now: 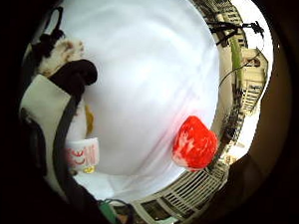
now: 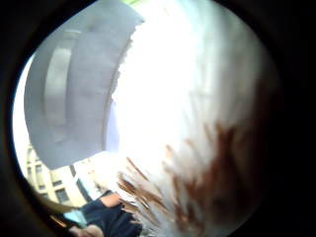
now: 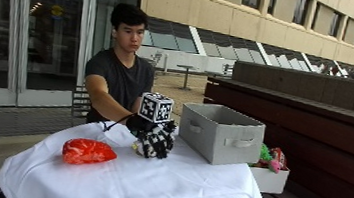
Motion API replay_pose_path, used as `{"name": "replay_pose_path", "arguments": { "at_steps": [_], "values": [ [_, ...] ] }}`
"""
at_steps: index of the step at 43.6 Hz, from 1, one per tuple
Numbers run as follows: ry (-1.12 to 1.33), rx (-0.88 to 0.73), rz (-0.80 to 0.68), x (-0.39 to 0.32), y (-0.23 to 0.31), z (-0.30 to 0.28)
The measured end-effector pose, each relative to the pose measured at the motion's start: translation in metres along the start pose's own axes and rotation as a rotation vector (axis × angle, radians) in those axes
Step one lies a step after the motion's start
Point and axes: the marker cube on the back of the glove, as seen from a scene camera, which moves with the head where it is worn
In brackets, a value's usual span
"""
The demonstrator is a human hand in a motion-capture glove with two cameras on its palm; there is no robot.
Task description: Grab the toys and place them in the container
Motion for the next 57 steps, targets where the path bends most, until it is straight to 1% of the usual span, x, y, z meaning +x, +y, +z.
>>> {"name": "replay_pose_path", "arguments": {
  "at_steps": [4, 11, 15, 19, 22, 31, 38, 43, 57],
  "values": [
    [0.018, -0.017, 0.010, 0.001, 0.002, -0.005],
    [0.021, -0.094, 0.050, 0.002, 0.007, -0.011],
    [0.040, -0.100, 0.083, 0.006, 0.011, -0.019],
    [0.055, -0.063, 0.114, 0.010, 0.017, -0.035],
    [0.070, -0.025, 0.152, 0.015, 0.022, -0.059],
    [0.110, 0.174, 0.280, 0.011, 0.037, -0.163],
    [0.091, 0.294, 0.288, -0.023, 0.034, -0.233],
    [0.098, 0.359, 0.284, -0.074, 0.031, -0.270],
    [0.084, 0.456, 0.210, -0.198, -0.001, -0.314]
  ]
}}
